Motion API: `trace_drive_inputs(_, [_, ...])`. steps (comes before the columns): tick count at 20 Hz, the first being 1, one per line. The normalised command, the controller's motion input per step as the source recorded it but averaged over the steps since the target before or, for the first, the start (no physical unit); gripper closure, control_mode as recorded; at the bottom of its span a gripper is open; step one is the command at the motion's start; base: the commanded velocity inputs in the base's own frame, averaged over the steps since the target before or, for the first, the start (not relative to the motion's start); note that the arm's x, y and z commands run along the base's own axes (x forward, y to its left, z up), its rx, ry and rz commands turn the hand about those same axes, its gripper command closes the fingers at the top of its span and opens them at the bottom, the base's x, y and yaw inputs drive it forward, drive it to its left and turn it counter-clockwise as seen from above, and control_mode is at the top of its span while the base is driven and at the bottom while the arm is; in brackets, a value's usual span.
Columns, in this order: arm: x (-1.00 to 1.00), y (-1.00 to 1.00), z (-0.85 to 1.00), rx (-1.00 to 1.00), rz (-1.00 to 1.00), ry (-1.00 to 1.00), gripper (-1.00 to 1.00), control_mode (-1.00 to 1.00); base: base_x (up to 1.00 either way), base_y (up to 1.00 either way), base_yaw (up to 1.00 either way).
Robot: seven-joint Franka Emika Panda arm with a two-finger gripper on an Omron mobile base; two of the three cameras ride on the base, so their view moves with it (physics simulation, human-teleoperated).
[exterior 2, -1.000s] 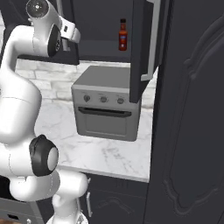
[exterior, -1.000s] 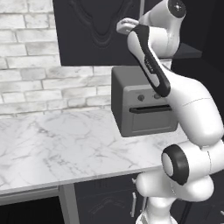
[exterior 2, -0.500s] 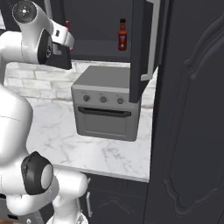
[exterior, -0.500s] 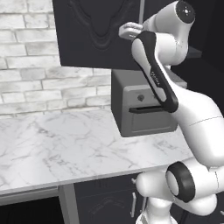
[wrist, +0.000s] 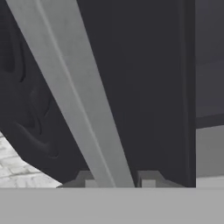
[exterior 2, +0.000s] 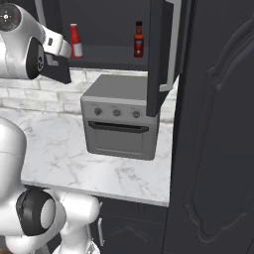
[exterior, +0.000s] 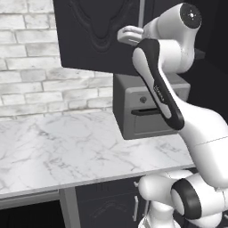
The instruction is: Move the ketchup and condiment bottle from the cabinet to the dining counter.
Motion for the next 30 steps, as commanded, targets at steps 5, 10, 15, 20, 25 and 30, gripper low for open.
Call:
trace_drive_inputs(5, [-0.54,0.44,0.00,0.06,0.02,0.00,1.00,-1.00,0.00,0.00,0.00])
trace_drive_inputs(10, [-0.49,0.48,0.00,0.07,0.00,0.00,1.00,-1.00,0.00,0.00,0.00])
trace_drive_inputs(15, [-0.44,0.53,-0.04,0.06,0.02,0.00,-1.00,-1.00,0.00,0.00,0.00])
trace_drive_inputs(20, [-0.25,0.11,-0.04,0.07,0.01,0.02,-1.00,-1.00,0.00,0.00,0.00])
trace_drive_inputs(25, [-0.38,-0.44,-0.01,0.14,-0.01,0.04,-1.00,-1.00,0.00,0.00,0.00])
trace_drive_inputs(30, [-0.59,-0.56,0.04,0.23,-0.10,0.01,-1.00,-1.00,0.00,0.00,0.00])
